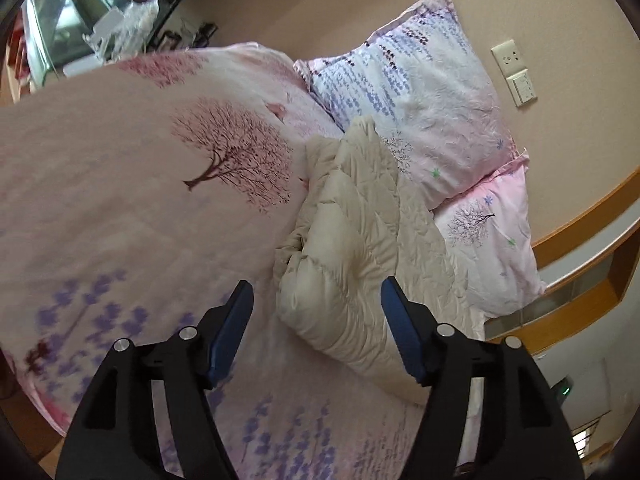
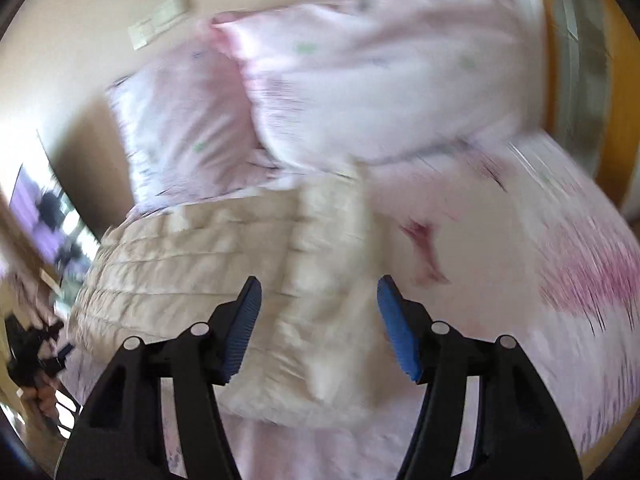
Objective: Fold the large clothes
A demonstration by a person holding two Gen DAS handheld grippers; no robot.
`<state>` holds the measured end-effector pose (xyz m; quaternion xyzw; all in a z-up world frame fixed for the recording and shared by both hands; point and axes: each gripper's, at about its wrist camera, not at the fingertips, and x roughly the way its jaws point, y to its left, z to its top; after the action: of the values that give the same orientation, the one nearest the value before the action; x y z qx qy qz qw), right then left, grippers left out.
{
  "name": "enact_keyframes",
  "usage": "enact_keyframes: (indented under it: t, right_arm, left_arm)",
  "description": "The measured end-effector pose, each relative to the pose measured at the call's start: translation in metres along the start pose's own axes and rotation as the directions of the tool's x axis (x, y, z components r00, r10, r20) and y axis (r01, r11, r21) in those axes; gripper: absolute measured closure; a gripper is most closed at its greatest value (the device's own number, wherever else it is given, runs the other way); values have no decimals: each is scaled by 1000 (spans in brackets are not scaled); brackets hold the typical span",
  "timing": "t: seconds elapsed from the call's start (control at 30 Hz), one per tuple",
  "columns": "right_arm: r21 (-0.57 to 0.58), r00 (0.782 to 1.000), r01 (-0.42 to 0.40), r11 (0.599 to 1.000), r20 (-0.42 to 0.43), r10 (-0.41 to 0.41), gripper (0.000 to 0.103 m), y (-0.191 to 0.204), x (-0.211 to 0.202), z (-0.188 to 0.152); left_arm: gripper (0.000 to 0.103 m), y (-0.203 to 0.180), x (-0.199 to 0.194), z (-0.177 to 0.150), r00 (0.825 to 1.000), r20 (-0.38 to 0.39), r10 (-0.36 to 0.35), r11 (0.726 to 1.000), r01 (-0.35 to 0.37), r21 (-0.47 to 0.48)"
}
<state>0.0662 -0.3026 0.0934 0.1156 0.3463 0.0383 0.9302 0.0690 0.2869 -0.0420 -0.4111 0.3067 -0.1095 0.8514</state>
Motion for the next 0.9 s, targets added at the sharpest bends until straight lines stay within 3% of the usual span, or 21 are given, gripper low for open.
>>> enact_keyframes:
  t: [0.2,0.37,0.57,0.9]
  right_arm:
    - [-149,994,-85,985,-84,73,61,77,49,-2]
    - [-154,988,-107,982,-131,88,62,116,79,-3]
    - [-176,991,-49,983,-130,26,62,131,97,-6]
    - [-201,975,3,980,-217,-47,61,131,126,-20]
  left_arm:
    - [37,-12,-1,-19,999,-40,-18,999,20,43]
    - [37,-21,20,-28,993,-103,-50,998,53,27]
    - [36,-26,35,-30,990,-126,-57,998,58,10]
    - [34,-17,48,-17,996,-81,-25,995,17,-99]
